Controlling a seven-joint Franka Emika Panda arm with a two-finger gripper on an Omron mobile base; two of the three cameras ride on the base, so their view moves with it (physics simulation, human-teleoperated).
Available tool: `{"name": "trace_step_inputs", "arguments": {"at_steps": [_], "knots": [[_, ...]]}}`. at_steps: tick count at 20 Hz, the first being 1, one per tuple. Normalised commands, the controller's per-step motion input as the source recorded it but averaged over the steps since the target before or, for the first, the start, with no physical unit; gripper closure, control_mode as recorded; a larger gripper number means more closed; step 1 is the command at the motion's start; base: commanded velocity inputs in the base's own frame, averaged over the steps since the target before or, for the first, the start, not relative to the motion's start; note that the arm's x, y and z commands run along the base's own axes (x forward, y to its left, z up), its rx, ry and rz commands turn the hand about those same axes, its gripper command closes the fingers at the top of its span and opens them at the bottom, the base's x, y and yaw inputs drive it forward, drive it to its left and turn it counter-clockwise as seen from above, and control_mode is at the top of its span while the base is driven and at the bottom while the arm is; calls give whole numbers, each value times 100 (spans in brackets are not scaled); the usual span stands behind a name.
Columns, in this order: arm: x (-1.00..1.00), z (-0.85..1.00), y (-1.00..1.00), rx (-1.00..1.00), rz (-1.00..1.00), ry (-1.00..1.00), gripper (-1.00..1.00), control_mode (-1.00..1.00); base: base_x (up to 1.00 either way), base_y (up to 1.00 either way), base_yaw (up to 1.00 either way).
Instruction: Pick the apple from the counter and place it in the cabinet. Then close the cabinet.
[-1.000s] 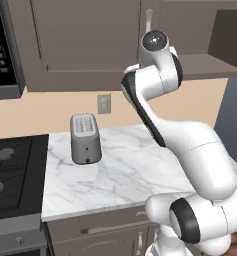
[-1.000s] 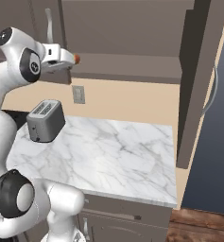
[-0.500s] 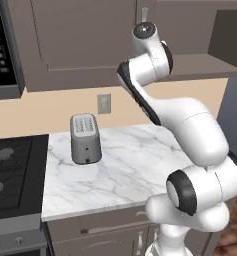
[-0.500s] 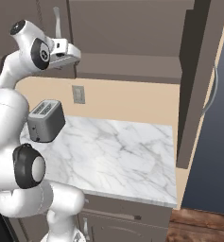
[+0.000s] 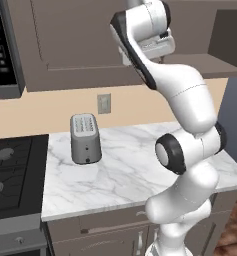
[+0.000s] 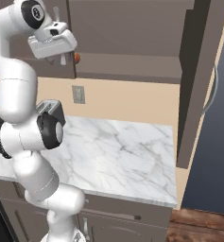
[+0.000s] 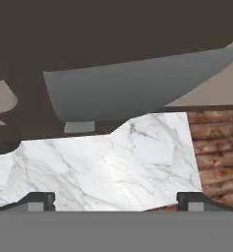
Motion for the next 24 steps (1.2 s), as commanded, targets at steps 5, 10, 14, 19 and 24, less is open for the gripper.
{"name": "trace_step_inputs", "arguments": {"at_steps": [5, 10, 14, 19, 24], "knots": [[-100, -93, -56, 15, -1, -26, -100, -100, 0, 0, 0], [-100, -100, -56, 6, 0, -32, -100, -100, 0, 0, 0], [-100, -94, -58, 14, 0, -32, -100, -100, 0, 0, 0], [-99, -40, -93, 30, -1, -25, -100, -100, 0, 0, 0], [-72, -27, -100, 37, 0, -17, -100, -100, 0, 0, 0]]}}
